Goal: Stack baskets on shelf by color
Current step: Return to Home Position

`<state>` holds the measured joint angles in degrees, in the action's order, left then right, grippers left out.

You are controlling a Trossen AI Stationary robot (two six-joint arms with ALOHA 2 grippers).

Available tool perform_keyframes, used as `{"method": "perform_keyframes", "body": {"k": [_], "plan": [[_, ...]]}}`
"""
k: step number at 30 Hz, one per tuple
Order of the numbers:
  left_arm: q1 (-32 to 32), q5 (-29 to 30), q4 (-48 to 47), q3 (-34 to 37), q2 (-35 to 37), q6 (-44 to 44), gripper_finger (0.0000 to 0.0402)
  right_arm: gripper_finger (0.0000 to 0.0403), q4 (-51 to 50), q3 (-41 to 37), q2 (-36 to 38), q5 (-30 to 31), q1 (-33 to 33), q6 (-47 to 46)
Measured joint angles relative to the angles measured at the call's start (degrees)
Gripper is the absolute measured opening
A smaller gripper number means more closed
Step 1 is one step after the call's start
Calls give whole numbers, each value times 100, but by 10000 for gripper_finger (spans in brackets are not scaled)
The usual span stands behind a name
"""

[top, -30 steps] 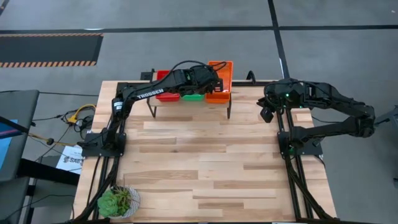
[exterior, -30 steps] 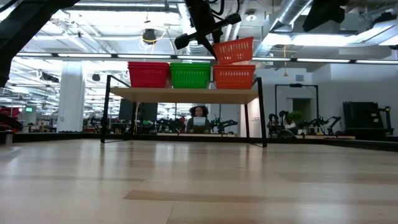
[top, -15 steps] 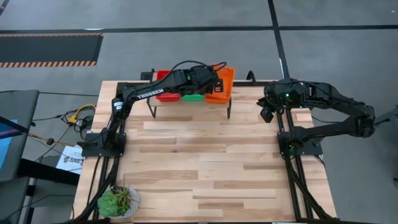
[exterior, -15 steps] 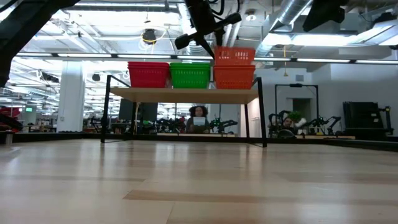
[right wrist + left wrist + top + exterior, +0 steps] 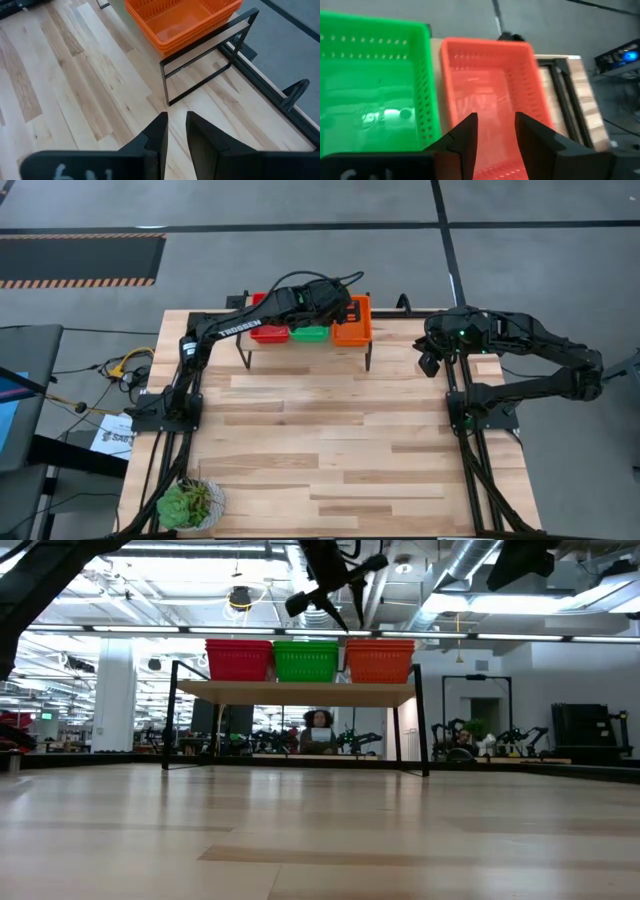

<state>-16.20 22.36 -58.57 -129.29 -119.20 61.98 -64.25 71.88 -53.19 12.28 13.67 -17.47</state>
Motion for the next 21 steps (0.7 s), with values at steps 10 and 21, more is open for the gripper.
{"method": "perform_keyframes", "body": {"k": [10, 21], "plan": [[1, -628, 75, -540, 203, -617, 119, 93, 7, 0, 2, 0, -2, 0], [237, -1511, 382, -569, 1065, -1168, 119, 93, 387, 88, -2, -37, -15, 14]]}}
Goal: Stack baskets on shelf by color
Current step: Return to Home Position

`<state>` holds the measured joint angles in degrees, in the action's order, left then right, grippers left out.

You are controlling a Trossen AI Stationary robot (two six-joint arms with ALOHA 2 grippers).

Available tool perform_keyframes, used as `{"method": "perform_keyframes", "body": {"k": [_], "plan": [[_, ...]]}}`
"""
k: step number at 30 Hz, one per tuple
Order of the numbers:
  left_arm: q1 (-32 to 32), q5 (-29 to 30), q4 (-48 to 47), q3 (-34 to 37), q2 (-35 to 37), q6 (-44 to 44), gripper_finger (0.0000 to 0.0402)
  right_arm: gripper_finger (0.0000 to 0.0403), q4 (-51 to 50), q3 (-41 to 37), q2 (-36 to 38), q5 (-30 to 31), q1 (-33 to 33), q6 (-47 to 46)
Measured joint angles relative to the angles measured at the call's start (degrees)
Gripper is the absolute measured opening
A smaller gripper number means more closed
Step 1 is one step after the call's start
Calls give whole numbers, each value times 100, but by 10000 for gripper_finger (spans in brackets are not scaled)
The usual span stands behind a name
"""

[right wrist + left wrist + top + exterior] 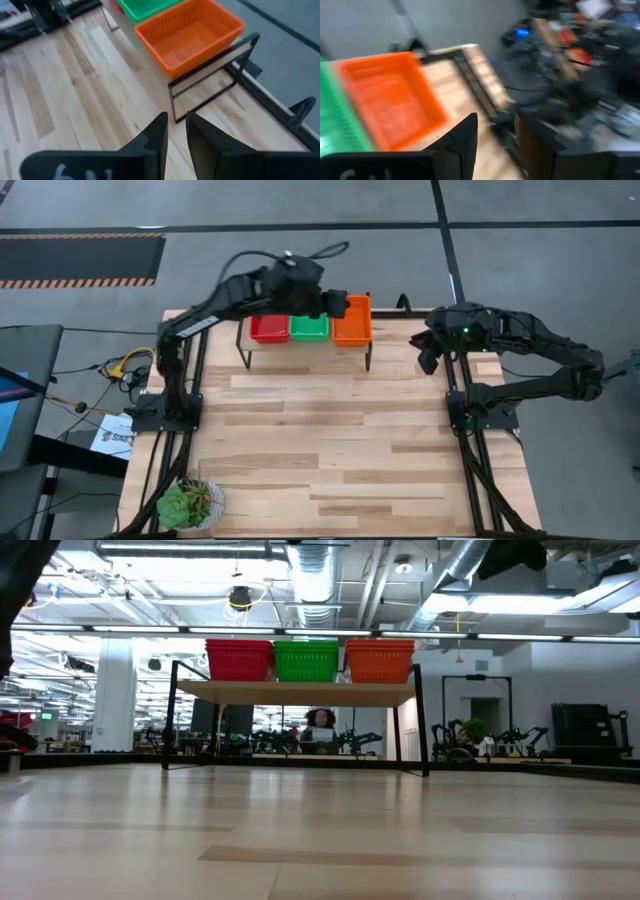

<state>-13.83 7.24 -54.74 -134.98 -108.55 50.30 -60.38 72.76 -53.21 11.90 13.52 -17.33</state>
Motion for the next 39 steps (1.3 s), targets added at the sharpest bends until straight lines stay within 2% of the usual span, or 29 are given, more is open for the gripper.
{"method": "perform_keyframes", "body": {"k": [3, 7, 10, 12, 14, 16, 18, 21, 25, 28, 30, 33, 39], "plan": [[29, -564, 174, 0, 330, -206, 119, 93, 21, 168, 0, 3, 65, 178], [33, -1294, 147, -2, 767, -472, 119, 93, 68, 429, 0, 45, 201, 1459], [33, -1703, -118, -2, 1097, -653, 119, 93, 119, 659, -1, 219, 309, 1549], [119, -1748, -331, -2, 1290, -938, 119, 93, 180, 795, 0, 333, 401, 1303], [283, -1744, -499, -2, 1458, -1752, 119, 93, 250, 875, 4, 332, 480, 1266], [399, -1720, -491, -2, 1614, -2113, 119, 93, 353, 942, 4, 292, 510, 1313], [459, -1756, -465, -2, 1791, -2305, 119, 93, 353, 979, 8, -75, 503, 1437], [564, -1633, -487, 0, 2099, -2792, 119, 93, 415, 979, 77, -966, 506, 1665], [848, -1333, -468, 292, 2597, -3289, 119, 93, 580, 930, 252, -1137, 599, 1531], [1001, -1213, -324, 923, 3044, -3497, 118, 93, 709, 770, 448, -1178, 721, 1414], [1061, -1288, 151, 1574, 3411, -3642, 118, 93, 908, 528, 698, -1223, 798, 1342], [1083, -1602, 1100, 2814, 4113, -3743, 118, 93, 1293, 66, 1068, -1376, 893, 1238], [1056, -1511, 2990, 5499, 5540, -3502, 118, 93, 2169, -829, 1617, -1993, 1031, 836]]}}
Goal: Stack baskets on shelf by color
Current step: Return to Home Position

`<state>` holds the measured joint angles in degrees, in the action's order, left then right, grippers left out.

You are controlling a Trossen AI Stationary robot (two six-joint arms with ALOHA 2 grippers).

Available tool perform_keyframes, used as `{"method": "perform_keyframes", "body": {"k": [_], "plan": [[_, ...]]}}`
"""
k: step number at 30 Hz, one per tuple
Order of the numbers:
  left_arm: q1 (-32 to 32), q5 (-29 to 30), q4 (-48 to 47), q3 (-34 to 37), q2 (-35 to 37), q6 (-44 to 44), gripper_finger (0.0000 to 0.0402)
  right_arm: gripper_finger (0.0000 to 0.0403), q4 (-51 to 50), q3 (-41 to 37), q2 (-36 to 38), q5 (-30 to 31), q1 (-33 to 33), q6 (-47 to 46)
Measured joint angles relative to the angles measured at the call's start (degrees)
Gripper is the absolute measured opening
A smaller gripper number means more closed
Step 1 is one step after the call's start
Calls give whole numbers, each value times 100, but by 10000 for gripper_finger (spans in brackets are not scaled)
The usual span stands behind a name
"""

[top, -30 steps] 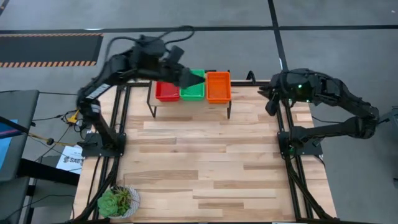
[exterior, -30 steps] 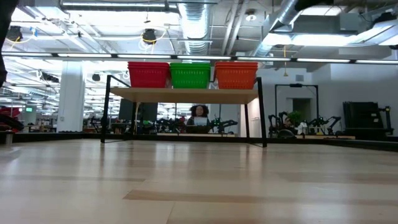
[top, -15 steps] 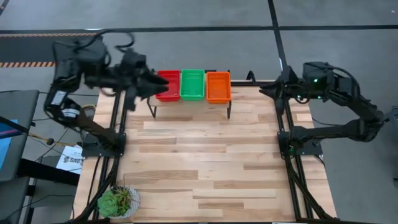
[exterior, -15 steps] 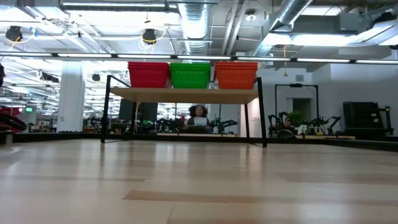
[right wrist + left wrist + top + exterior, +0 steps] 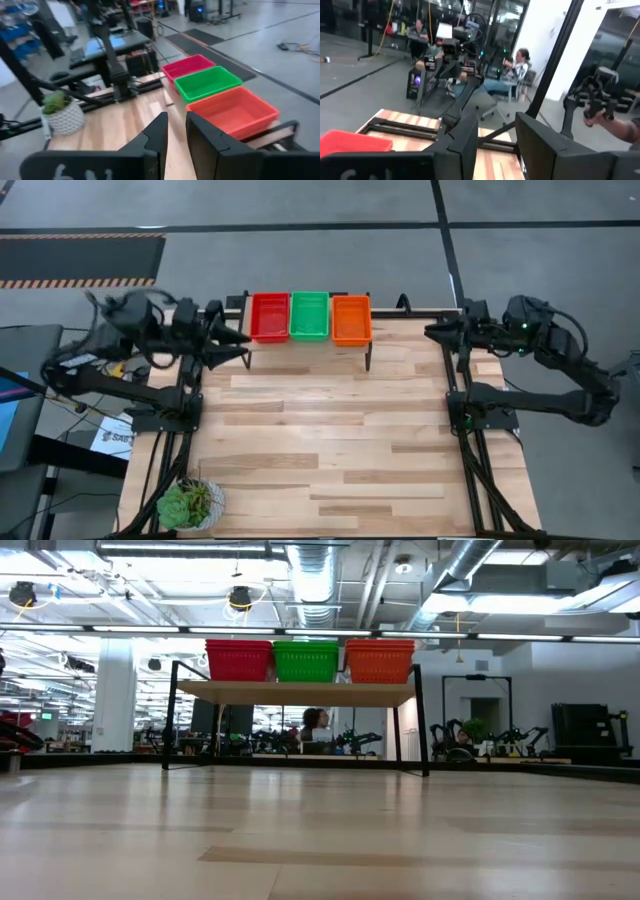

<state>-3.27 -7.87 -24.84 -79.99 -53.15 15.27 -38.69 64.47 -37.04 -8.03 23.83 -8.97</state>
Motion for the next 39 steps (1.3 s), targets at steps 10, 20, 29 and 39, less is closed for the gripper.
{"method": "perform_keyframes", "body": {"k": [10, 20, 29, 39], "plan": [[-20, 230, 3146, 3489, 1355, 765, 119, 93, 785, -909, 109, -815, 208, -474], [-20, 272, 5848, 5697, 1439, 1311, 119, 93, 1968, -2085, 537, -1625, 632, -857], [-22, 266, 6452, 6911, 2362, 1683, 119, 93, 2109, -3068, 1783, -1755, 1526, -1291], [-22, 579, 5705, 7675, 4135, 1522, 119, 93, 2201, -3911, 2832, -2210, 2120, -1547]]}}
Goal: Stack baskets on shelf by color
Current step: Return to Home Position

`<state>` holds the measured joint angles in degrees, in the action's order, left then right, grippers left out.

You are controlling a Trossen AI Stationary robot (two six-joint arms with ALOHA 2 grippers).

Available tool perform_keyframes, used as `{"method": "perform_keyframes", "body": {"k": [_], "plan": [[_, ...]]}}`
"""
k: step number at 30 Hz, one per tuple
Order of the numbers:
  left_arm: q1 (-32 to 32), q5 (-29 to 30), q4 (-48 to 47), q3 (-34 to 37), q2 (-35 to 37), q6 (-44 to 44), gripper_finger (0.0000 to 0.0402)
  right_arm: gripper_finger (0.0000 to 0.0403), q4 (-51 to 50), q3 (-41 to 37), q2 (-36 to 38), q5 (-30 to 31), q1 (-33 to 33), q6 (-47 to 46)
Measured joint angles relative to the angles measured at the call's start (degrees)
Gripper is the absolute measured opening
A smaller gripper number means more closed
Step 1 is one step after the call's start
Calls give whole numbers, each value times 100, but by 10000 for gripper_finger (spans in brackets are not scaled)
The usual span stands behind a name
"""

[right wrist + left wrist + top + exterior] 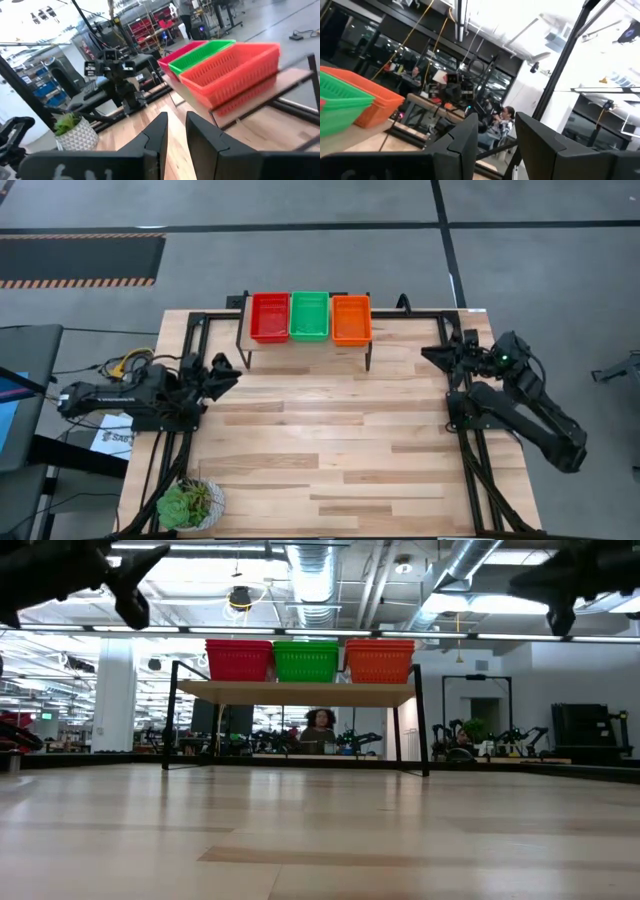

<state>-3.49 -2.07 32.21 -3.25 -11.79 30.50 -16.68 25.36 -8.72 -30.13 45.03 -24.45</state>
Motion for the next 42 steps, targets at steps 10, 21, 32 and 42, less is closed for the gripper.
{"method": "perform_keyframes", "body": {"k": [10, 21, 32, 42], "plan": [[0, -247, -1345, 260, 1165, -232, 119, 93, 471, -1165, 857, -112, 41, -90], [0, -423, -1957, 262, 1165, -368, 119, 93, 2166, -2493, 861, -840, 29, -595], [0, -539, -1972, 267, 1165, -394, 119, 93, 2174, -2491, 816, 937, -2171, -989], [0, -253, -2103, 271, 1165, -889, 119, 93, 1778, -2487, 651, 3112, -3195, 948]]}}
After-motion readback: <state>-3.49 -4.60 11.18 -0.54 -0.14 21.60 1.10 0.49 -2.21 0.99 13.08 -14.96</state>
